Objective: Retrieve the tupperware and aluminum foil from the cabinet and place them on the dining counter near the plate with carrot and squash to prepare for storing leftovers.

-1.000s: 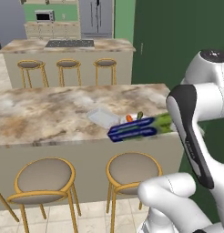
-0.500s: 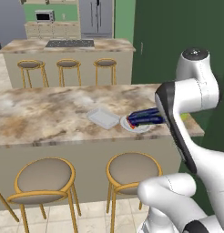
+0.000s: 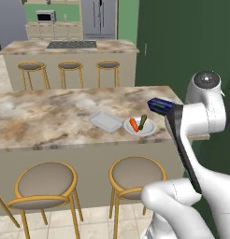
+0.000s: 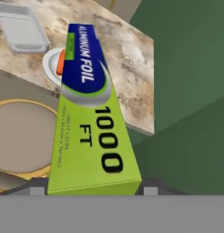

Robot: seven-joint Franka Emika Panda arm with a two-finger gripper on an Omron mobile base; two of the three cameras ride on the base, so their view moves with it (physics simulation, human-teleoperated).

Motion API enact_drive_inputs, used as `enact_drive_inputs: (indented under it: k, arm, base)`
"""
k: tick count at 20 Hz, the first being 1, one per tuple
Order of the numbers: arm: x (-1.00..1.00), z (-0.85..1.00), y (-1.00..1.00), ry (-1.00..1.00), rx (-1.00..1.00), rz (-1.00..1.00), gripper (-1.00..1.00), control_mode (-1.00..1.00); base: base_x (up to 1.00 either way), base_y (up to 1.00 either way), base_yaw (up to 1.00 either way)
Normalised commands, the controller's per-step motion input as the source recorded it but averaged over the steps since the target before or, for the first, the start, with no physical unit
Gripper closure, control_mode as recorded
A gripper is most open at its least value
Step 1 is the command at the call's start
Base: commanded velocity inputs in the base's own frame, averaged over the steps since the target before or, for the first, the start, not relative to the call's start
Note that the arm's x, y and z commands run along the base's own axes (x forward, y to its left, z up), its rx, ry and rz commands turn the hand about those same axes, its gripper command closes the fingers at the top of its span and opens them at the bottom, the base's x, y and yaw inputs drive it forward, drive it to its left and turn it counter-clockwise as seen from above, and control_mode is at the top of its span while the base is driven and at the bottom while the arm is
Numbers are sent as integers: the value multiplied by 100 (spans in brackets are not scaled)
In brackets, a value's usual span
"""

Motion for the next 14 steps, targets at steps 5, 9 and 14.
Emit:
enact_drive_inputs:
  k: [5, 9, 14]
  arm:
    - [38, -25, -15, -5, 14, -4, 100, -100]
    - [67, -20, -40, 0, 25, 0, 100, -100]
    - [52, -14, -42, 1, 17, -4, 100, -100]
  base:
    - [0, 0, 0]
    - [0, 0, 0]
    - [0, 0, 0]
